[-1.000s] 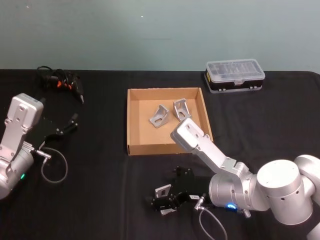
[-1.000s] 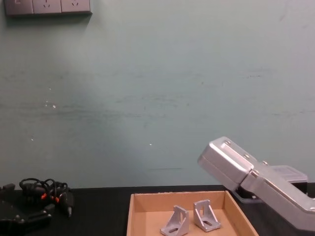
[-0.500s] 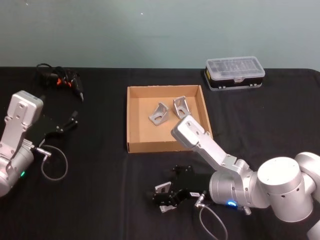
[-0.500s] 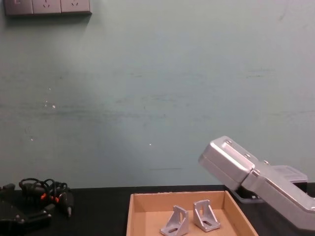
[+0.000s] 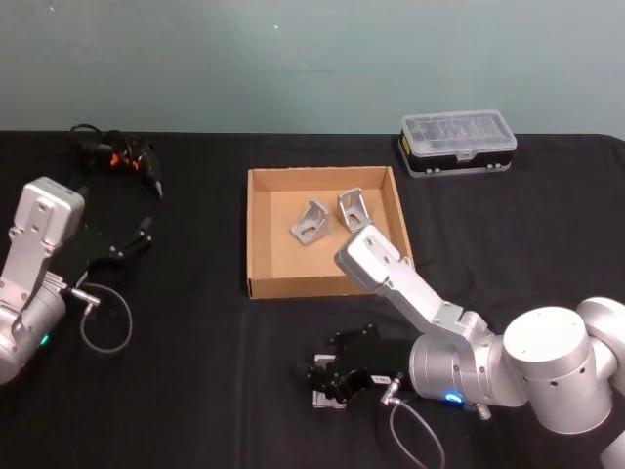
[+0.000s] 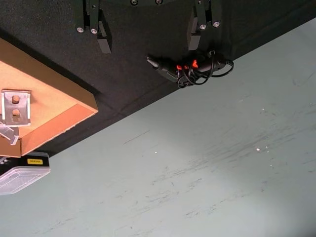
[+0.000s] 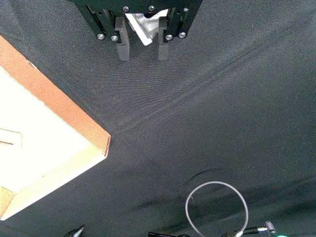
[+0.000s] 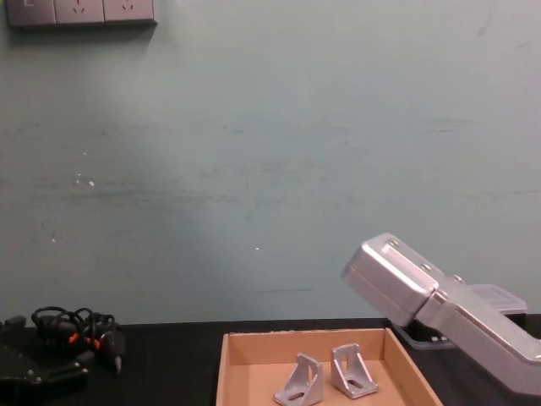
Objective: Use one hand to pick up the angle iron from the table and place it into the box.
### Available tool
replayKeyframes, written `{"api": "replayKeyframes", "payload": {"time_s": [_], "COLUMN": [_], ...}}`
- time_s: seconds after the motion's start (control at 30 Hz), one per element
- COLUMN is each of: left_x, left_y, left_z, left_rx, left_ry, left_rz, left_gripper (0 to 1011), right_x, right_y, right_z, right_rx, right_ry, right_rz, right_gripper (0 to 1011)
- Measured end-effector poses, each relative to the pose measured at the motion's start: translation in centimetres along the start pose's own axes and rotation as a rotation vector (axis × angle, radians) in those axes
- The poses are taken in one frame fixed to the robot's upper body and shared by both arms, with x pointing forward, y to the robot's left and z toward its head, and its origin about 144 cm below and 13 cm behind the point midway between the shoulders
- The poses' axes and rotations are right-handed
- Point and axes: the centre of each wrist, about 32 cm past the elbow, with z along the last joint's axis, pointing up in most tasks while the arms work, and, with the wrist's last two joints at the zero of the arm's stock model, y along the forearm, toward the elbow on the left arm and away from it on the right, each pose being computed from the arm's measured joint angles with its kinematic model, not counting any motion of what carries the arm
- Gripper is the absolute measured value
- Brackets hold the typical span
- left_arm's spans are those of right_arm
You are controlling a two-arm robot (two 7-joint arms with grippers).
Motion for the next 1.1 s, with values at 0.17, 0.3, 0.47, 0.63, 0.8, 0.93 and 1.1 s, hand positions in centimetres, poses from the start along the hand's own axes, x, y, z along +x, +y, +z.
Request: {"api": "replayKeyframes", "payload": {"time_s": [0.17, 0.3, 0.47, 0.63, 0.8, 0.93, 1.1], "left_x": [0.00, 0.00, 0.00, 0.00, 0.00, 0.00, 0.00], "left_y": [0.00, 0.00, 0.00, 0.00, 0.00, 0.00, 0.00], "left_z": [0.00, 0.00, 0.00, 0.00, 0.00, 0.00, 0.00], "left_rx": [0.000, 0.000, 0.000, 0.000, 0.000, 0.000, 0.000], "left_ry": [0.000, 0.000, 0.000, 0.000, 0.000, 0.000, 0.000], "left_rz": [0.000, 0.000, 0.000, 0.000, 0.000, 0.000, 0.000], "left_gripper": [1000, 1000, 1000, 1000, 1000, 1000, 1000], "right_x": [0.00, 0.00, 0.00, 0.00, 0.00, 0.03, 0.16], "right_y": [0.00, 0.00, 0.00, 0.00, 0.00, -0.10, -0.68], "right_z": [0.00, 0.00, 0.00, 0.00, 0.00, -0.06, 0.42], "right_rx": [0.000, 0.000, 0.000, 0.000, 0.000, 0.003, 0.032], "right_ry": [0.000, 0.000, 0.000, 0.000, 0.000, 0.001, -0.008], "right_rz": [0.000, 0.000, 0.000, 0.000, 0.000, -0.003, -0.020], "right_gripper": [243, 118, 85, 85, 84, 84, 84]}}
